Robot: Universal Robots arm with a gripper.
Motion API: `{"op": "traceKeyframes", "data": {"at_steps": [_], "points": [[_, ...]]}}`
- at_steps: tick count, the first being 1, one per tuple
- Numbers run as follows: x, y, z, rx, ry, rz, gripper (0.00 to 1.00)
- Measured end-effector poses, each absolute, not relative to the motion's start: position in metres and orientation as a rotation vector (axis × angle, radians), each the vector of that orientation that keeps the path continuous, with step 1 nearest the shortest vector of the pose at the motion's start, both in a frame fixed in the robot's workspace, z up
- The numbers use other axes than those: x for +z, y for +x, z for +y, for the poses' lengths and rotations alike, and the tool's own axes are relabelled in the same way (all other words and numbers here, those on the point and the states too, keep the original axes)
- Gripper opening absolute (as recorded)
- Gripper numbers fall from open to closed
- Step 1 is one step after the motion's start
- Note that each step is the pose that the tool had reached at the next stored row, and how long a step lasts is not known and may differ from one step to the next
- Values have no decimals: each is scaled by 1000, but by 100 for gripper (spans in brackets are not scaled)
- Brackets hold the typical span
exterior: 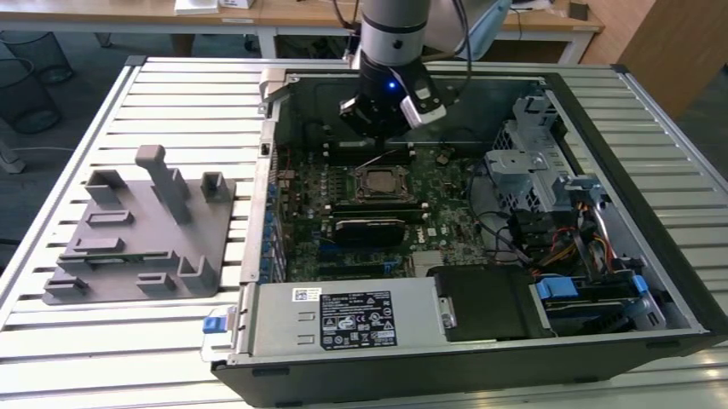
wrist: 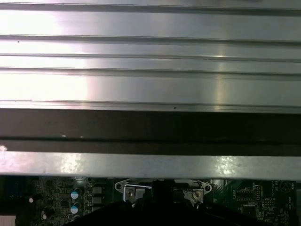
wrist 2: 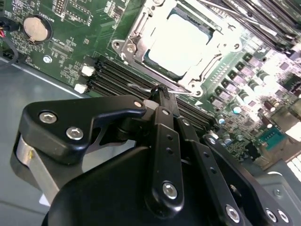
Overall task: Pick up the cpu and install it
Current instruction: 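Install the first cpu locking lever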
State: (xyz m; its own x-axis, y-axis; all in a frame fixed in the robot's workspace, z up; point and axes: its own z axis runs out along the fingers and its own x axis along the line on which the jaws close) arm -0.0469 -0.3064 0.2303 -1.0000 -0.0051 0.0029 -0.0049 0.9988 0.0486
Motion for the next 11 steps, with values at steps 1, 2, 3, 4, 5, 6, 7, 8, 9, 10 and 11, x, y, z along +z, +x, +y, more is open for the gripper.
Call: {"op": "traceKeyframes", "data": {"at_steps": [1,2,3,4,5,6,7,8,9,10,11], "points": [[230,-46,-306,-76,8,-3138,11],[229,-45,-306,-76,8,-3138,11],[229,-45,-306,-76,8,-3138,11],[228,-44,-305,-76,8,-3138,11],[228,-44,-305,-76,8,-3138,11],[227,-43,-304,-76,8,-3138,11],[227,-42,-304,-76,8,-3138,11],[227,-42,-303,-76,8,-3138,11],[226,-41,-302,-76,8,-3138,11],[226,-41,-302,-76,8,-3138,11],[225,-40,-301,-76,8,-3138,11]]}}
